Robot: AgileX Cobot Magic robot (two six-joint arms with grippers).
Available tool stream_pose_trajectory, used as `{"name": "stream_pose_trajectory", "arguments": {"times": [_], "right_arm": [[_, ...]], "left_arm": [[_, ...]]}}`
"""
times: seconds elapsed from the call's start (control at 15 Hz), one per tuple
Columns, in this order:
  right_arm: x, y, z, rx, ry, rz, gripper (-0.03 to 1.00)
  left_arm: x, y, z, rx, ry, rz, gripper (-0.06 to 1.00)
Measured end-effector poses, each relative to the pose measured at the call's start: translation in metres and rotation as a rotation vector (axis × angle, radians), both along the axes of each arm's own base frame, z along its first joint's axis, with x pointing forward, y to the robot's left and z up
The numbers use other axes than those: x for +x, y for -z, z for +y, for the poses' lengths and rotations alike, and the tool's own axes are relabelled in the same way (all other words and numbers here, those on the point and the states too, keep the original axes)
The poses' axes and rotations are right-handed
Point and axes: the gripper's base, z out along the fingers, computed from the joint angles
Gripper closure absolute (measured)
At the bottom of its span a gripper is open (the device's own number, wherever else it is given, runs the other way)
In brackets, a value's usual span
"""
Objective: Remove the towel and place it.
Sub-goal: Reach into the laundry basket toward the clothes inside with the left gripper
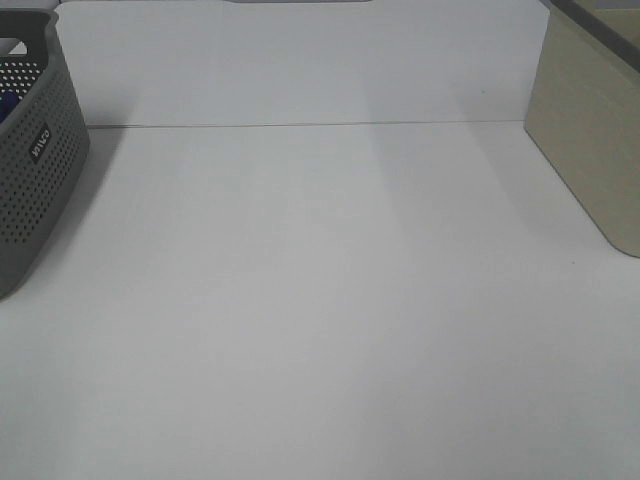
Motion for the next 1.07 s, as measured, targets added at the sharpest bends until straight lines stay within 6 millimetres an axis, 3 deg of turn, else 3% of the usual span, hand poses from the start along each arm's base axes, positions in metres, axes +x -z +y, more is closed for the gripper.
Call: {"name": "stream_pose_trajectory", "arguments": {"times": [1.07], "right_arm": [[0.0000,0.0000,0.0000,0.000,0.000,0.000,0.14]], "left_arm": [[0.0000,0.0000,0.0000,0.000,0.000,0.000,-0.05]]}}
